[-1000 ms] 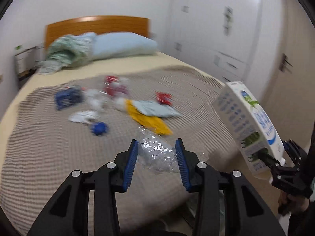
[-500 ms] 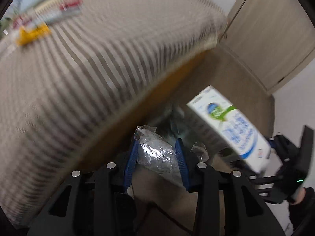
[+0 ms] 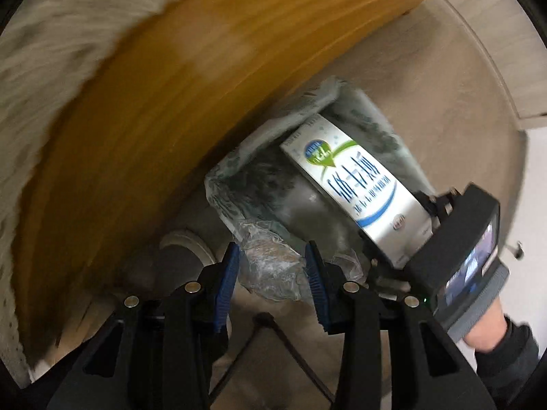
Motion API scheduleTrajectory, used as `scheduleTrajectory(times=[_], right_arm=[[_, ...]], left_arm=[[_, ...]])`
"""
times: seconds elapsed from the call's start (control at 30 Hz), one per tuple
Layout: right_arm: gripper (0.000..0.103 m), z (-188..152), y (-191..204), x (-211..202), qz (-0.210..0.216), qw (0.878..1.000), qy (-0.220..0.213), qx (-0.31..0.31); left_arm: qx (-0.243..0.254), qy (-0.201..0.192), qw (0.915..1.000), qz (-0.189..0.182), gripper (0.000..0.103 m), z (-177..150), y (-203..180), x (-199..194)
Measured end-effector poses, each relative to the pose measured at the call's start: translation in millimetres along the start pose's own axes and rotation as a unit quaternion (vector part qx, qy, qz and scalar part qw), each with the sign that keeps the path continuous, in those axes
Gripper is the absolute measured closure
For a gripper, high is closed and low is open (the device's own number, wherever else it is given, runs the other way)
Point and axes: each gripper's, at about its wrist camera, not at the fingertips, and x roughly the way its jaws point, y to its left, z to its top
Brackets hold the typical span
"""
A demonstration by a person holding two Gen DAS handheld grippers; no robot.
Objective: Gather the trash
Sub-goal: 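Lower both tools into the wastebasket and open both grippers to drop the items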
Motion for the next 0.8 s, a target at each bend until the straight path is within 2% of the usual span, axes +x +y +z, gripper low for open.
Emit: scheduleTrajectory(times=[0.13, 0.3, 0.37, 0.47, 0.5, 0.53, 0.57, 0.8], right_arm=[[0.028, -6.3, 6.4, 16.5, -0.013, 1.0, 0.018, 0.009], [0.027, -22.6, 2.2, 1.3, -0.024, 0.999, -0.01, 0.03], [0.027, -26.5, -0.8, -7.7, -0.021, 0.999, -0.015, 0.036], [0.027, -32.8, -3.9, -35.0, -0.016, 0.997, -0.048, 0.059], [0.042, -36.6, -4.6, -45.4, -0.013, 0.996, -0.062, 0.067], [0.07, -37.1, -2.5, -44.4, -0.009, 0.996, -0.057, 0.071], [0.103, -38.0, -3.4, -37.3, 0.008, 0.996, -0.03, 0.079], [0.103, -13.9, -7.8, -8.9, 0.02, 0.995, -0.023, 0.1]], left_arm=[[-0.008, 0.014, 0.9995, 0.028, 0.066, 8.8, -5.0, 30.6], [0.01, 0.039, 0.9976, 0.056, 0.065, 12.7, -15.9, 60.1], [0.008, 0.043, 0.9974, 0.057, 0.064, 13.2, -13.9, 64.2], [0.003, 0.037, 0.9977, 0.057, 0.064, 18.1, -15.5, 64.4], [0.001, 0.035, 0.9978, 0.057, 0.064, 18.7, -14.4, 63.2], [-0.001, 0.033, 0.9979, 0.057, 0.064, 19.2, -13.1, 61.5], [-0.003, 0.032, 0.9979, 0.056, 0.064, 19.6, -10.9, 60.0], [-0.001, 0.032, 0.9981, 0.053, 0.064, 20.8, -11.2, 57.4]])
